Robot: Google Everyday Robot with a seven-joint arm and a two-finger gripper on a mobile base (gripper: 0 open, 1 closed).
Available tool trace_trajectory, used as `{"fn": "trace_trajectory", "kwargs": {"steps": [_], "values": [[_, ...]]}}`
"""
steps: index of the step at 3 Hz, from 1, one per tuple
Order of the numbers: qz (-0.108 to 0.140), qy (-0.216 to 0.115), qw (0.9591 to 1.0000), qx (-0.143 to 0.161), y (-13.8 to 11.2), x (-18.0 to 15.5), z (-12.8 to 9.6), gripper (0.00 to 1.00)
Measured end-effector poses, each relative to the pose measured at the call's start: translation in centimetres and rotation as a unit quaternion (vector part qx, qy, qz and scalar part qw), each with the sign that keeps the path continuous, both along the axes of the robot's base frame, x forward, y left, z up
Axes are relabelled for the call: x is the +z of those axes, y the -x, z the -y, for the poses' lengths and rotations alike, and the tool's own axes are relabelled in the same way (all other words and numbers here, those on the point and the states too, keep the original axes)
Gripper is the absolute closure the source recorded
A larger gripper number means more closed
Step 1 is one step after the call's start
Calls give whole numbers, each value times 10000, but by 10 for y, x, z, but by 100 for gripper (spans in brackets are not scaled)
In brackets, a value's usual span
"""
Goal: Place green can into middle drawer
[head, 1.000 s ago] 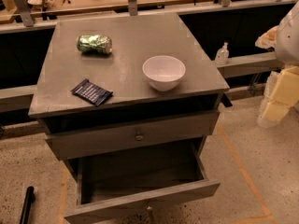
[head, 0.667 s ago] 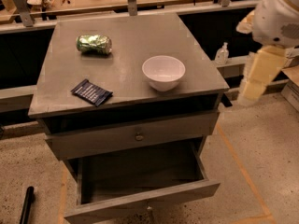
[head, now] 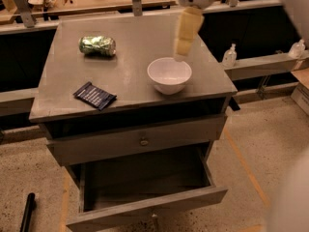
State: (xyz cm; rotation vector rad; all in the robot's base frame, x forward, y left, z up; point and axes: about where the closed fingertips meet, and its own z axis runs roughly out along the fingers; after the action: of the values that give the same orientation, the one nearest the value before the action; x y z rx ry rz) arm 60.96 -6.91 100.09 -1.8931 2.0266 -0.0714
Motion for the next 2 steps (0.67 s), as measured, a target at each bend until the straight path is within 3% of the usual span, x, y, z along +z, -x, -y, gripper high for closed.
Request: {"fn": "trace_trajectory", "kwargs": {"steps": [1, 2], "values": [[75, -512, 9985, 183, -65, -10, -94, 0], [255, -1166, 9928, -129, -104, -11, -146, 0]]}}
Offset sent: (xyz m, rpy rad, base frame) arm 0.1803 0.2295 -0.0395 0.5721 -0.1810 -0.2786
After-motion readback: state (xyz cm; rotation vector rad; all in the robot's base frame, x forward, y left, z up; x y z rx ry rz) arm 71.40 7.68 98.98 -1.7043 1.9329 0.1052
